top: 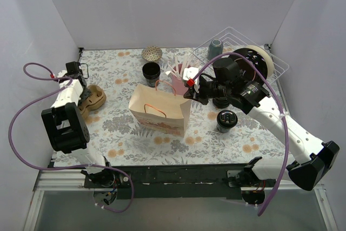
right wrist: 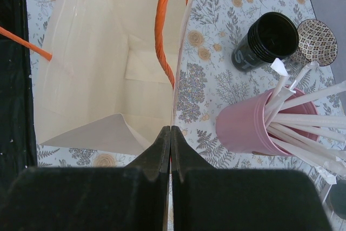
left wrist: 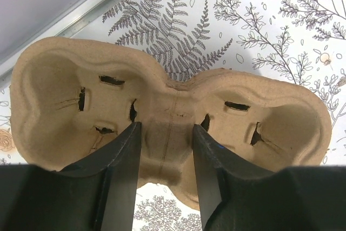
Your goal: Pack the takeout coffee
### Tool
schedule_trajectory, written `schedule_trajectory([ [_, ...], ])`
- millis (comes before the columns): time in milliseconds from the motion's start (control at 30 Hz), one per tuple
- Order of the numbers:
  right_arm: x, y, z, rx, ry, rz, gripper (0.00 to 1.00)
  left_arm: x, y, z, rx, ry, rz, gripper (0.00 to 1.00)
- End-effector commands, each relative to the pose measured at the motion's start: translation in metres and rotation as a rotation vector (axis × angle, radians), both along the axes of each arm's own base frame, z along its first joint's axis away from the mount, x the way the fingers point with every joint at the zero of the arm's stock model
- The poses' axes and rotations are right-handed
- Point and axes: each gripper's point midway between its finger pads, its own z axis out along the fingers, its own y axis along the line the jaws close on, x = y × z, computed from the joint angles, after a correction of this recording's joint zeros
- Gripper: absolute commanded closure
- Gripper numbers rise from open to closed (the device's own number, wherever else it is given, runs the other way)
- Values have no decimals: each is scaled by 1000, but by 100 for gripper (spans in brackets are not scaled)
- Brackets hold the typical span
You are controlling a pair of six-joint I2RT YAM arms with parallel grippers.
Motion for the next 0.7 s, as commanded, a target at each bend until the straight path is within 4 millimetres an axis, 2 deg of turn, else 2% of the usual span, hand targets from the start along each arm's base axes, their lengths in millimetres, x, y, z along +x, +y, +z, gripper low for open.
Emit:
schedule_trajectory([
  [0, 0, 2, 9, 18, -18, 8, 99, 8, 6, 24, 33, -65, 0, 73],
  [100, 1, 2, 9, 19, -20, 7, 99, 8, 8, 30, 41, -67, 6, 71],
  [400, 0, 4, 10, 30, -5, 6, 99, 12, 10, 64, 70, -136, 7, 69],
  [533, 2, 5, 13, 42, 12, -23, 98, 12, 7, 88, 81, -205, 7, 70],
  [667, 14, 1, 22, 63, 36, -139, 91, 15, 0, 115, 71, -292, -23, 70],
])
